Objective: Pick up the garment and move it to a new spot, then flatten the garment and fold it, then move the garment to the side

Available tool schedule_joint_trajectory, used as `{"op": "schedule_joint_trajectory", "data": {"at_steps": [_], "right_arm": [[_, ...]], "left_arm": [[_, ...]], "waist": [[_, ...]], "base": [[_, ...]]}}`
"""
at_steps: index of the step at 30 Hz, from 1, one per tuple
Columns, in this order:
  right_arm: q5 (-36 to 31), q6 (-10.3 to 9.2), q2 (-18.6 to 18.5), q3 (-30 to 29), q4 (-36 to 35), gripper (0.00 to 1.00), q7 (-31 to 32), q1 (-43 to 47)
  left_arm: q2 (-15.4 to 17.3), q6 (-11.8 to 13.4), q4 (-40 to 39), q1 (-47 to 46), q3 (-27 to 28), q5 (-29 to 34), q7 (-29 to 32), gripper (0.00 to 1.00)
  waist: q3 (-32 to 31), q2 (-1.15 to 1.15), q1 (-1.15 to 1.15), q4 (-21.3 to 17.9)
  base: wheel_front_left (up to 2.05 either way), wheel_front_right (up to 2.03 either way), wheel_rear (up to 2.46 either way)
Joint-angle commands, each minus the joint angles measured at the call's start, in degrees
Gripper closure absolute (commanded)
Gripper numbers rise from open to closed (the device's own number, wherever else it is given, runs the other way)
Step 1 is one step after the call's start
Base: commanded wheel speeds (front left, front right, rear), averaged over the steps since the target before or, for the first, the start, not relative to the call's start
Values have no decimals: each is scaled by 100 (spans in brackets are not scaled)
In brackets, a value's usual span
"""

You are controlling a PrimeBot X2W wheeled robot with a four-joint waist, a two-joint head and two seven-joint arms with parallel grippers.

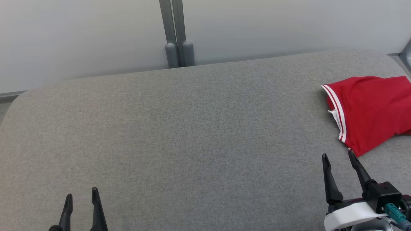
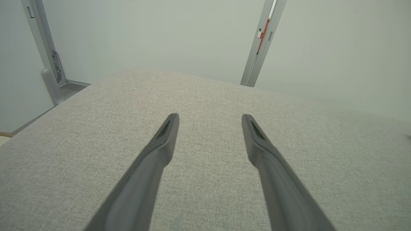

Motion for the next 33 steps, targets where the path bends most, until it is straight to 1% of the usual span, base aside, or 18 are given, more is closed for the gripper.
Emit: {"op": "schedule_joint_trajectory", "data": {"at_steps": [1, 2, 3, 8, 20, 33], "right_arm": [[2, -2, 0, 19, 12, 0, -12, 50], [4, -2, -3, 25, 16, 0, -12, 48], [1, 0, 4, 28, 8, 100, 0, 0], [67, 0, 52, 44, 226, 100, 19, 46], [1523, 0, 30, 23, 348, 100, 322, -152], [2878, 0, 18, -8, 465, 100, 616, -338]], "left_arm": [[19, -73, 8, 6, -47, 16, -15, 0], [18, -135, 14, 18, -97, 9, -15, 0], [1, -153, 9, 0, -117, -1, 0, 100], [-42, -168, 245, -12, -163, -58, 50, 100], [-27, -229, 366, -312, -91, -1237, 380, 100], [-12, -287, 473, -593, -19, -2345, 693, 100]], "waist": [[6, 0, 0, 5], [9, 0, 0, 6], [9, 0, 0, 7], [9, 0, 0, 10], [1, 0, 0, 33], [-8, 0, 0, 58]], "base": [[0, 0, 0], [0, 0, 0], [0, 0, 0], [0, 0, 0], [0, 0, 0], [0, 0, 0]]}}
